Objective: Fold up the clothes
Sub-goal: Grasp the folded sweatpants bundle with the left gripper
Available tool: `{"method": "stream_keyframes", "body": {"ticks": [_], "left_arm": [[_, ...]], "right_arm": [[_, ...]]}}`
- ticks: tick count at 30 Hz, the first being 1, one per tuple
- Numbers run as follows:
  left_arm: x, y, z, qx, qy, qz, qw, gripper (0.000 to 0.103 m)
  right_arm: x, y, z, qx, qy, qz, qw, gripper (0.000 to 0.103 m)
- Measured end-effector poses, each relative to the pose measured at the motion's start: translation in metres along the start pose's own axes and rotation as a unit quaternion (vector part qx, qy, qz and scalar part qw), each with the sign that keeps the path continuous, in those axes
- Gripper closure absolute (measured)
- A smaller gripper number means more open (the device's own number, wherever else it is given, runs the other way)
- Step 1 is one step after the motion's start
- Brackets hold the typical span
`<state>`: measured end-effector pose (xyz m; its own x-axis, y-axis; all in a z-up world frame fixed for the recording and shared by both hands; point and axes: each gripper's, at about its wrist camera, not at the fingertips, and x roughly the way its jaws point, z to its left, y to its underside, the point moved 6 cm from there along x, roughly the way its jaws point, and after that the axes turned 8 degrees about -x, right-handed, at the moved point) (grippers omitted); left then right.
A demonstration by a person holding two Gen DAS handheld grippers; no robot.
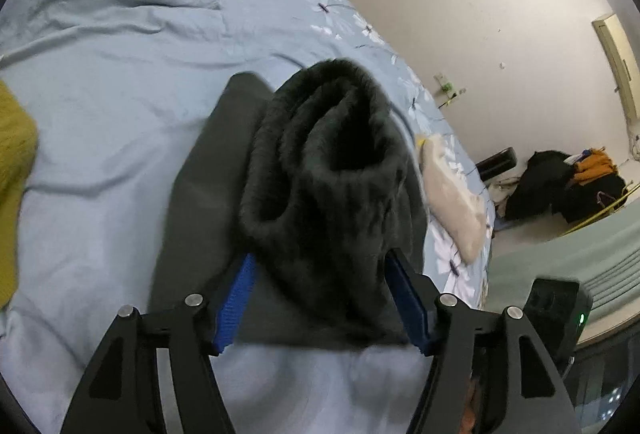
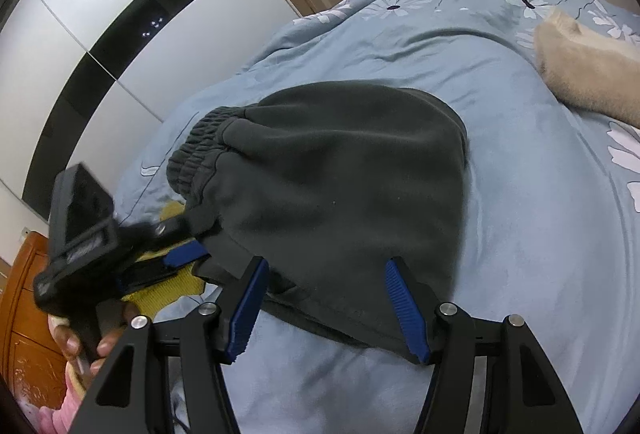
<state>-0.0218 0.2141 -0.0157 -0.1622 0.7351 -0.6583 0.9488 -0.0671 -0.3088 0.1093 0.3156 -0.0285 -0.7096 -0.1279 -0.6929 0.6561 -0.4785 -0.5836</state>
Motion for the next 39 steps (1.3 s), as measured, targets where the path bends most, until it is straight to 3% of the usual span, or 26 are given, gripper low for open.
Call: {"method": "stream_keyframes", "body": {"ticks": [4,8,11,16,21,24,31,35,39], "left_arm": [[0.014,-0.006,-0.002,-0.009,0.003,0.006,0.9999,0.032],[0.010,-0.006,0.001,-0.006,-0.016,-0.009,0.9998,0.059],[0.003,-0.004,-0.002,0.004,-0.016,-0.016,0.9997,0.068],[-0.051,-0.004,-0.022,0.050,0.057,-0.074,0.9944,0.069],[-0.032,-0.007,0.040,-0.037,0.023,-0.032,0.9985,0.067],[-0.013,0.000,0.074,-0.101,0.037,0.002,0.9942,0.064],[-0.043,0.002,0.054,-0.040,0.025,0.010,0.9988,0.055],[-0.077,-0.008,0.037,0.016,-0.003,-0.038,0.9992,0.053],[-0.089,-0.020,-0.004,0.076,0.023,-0.057,0.9952,0.053]], "right_arm": [[-0.002,-0.001,-0.003,0.007,0.005,-0.001,1.000,0.038],[-0.003,0.000,-0.007,0.015,0.010,-0.001,1.000,0.038],[-0.004,0.002,-0.010,0.020,0.011,-0.002,1.000,0.038],[-0.017,-0.010,-0.004,0.006,0.002,-0.026,1.000,0.038],[-0.020,-0.022,0.006,-0.016,0.001,-0.041,0.999,0.038],[-0.009,-0.020,0.013,-0.022,-0.004,-0.024,0.999,0.038],[-0.005,-0.034,0.025,-0.060,0.008,-0.026,0.998,0.038],[-0.009,-0.043,0.020,-0.070,0.020,-0.033,0.997,0.038],[-0.005,-0.056,0.011,-0.065,0.030,-0.029,0.997,0.038]]}}
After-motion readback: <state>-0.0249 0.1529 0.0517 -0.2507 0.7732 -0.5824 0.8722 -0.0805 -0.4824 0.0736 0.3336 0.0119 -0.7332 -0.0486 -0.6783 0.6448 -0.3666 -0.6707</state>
